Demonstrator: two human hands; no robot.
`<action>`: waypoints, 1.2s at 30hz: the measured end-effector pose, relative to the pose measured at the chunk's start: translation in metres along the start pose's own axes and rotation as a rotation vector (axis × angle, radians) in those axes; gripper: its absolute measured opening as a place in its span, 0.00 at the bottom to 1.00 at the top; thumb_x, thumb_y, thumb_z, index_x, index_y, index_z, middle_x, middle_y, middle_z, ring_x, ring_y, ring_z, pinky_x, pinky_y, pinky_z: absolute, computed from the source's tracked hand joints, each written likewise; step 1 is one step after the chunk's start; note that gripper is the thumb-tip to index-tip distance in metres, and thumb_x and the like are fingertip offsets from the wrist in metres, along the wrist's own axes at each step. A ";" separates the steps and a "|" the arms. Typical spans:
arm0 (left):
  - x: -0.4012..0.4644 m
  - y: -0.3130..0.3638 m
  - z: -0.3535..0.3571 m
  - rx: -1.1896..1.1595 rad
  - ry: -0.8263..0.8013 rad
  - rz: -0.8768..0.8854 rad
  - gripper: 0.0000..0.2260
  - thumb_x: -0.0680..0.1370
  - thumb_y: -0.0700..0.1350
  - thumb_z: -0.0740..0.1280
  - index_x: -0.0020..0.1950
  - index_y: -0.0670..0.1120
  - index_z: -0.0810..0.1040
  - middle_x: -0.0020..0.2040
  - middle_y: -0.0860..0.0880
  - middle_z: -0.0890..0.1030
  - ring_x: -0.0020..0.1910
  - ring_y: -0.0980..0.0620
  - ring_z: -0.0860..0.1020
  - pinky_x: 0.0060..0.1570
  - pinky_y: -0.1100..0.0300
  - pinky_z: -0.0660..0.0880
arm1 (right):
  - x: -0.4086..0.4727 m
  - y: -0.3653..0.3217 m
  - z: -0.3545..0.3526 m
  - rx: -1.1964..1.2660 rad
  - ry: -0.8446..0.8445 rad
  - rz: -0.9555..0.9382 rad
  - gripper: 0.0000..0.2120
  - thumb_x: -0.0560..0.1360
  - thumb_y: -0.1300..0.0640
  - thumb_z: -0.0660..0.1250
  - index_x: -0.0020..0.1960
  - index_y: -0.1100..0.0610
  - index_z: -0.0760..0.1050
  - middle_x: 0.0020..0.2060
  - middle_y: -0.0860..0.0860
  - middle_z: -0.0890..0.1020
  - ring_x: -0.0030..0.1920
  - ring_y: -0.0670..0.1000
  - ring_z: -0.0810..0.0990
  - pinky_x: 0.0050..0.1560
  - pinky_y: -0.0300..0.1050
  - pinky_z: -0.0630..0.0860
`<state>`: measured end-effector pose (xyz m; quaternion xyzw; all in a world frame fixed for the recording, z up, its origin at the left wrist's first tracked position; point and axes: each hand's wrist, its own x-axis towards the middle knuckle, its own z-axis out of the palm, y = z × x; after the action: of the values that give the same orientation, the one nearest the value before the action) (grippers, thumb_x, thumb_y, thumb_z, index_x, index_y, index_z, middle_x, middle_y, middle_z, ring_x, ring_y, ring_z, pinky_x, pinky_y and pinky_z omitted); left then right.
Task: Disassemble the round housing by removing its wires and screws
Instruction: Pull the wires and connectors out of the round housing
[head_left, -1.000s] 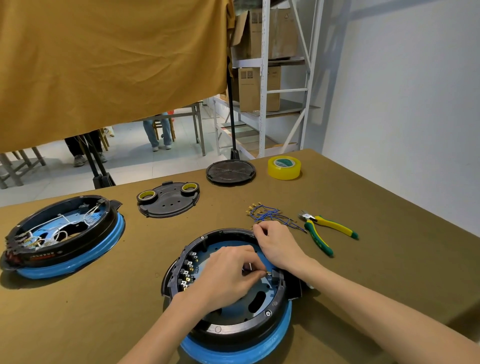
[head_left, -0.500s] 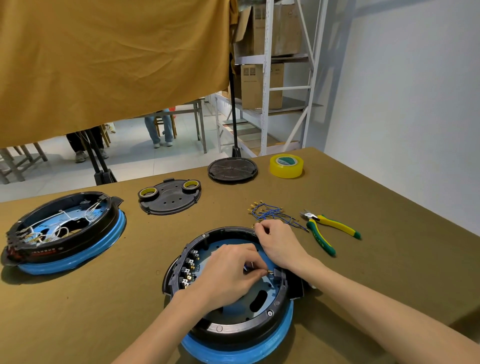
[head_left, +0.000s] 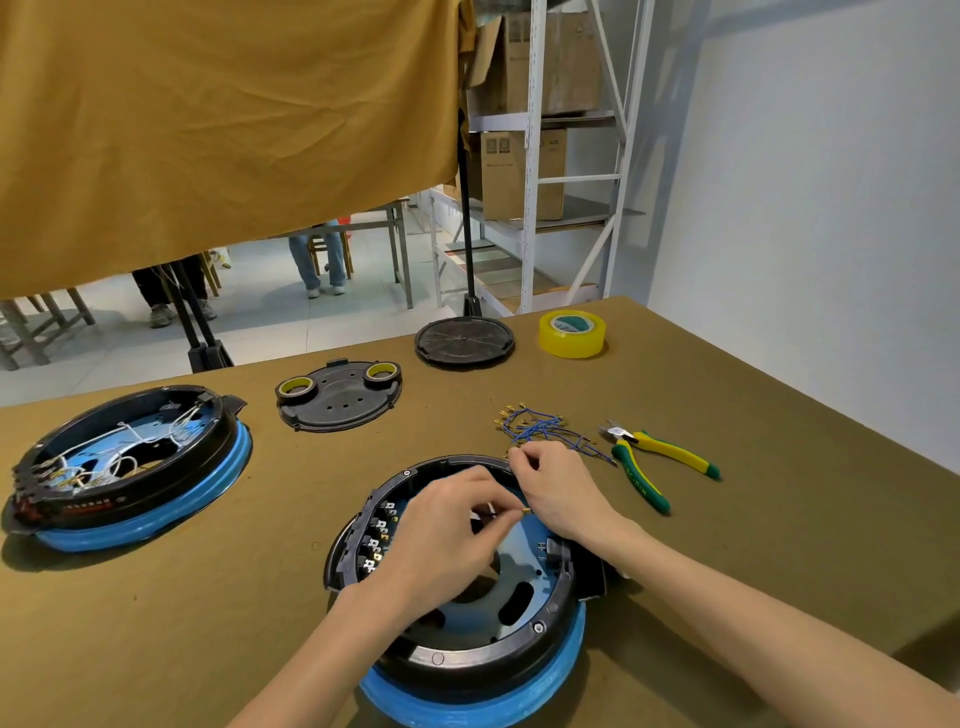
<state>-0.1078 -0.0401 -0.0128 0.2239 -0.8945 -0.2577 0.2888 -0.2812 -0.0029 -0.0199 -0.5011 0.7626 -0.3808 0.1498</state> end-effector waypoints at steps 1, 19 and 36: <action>0.000 -0.001 -0.003 -0.017 0.050 -0.024 0.04 0.79 0.45 0.73 0.50 0.52 0.87 0.45 0.59 0.81 0.46 0.57 0.80 0.50 0.55 0.79 | 0.000 0.001 0.000 0.013 -0.008 0.008 0.22 0.83 0.51 0.58 0.32 0.57 0.68 0.26 0.50 0.70 0.30 0.52 0.69 0.35 0.48 0.64; 0.082 -0.033 -0.004 0.213 0.125 0.022 0.14 0.73 0.55 0.79 0.55 0.56 0.80 0.41 0.63 0.83 0.42 0.65 0.77 0.47 0.72 0.67 | 0.046 0.029 -0.029 0.565 -0.264 0.073 0.10 0.80 0.55 0.70 0.47 0.61 0.85 0.35 0.52 0.84 0.34 0.46 0.77 0.31 0.37 0.71; 0.067 -0.052 -0.001 0.352 -0.101 -0.253 0.22 0.85 0.61 0.53 0.44 0.49 0.76 0.36 0.50 0.81 0.37 0.48 0.77 0.39 0.56 0.72 | 0.123 0.062 -0.050 -0.140 -0.144 0.034 0.09 0.79 0.56 0.67 0.55 0.54 0.85 0.48 0.49 0.84 0.50 0.48 0.81 0.58 0.46 0.78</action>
<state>-0.1432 -0.1174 -0.0156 0.3679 -0.9038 -0.1428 0.1654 -0.4079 -0.0769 -0.0127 -0.5235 0.7829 -0.2869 0.1751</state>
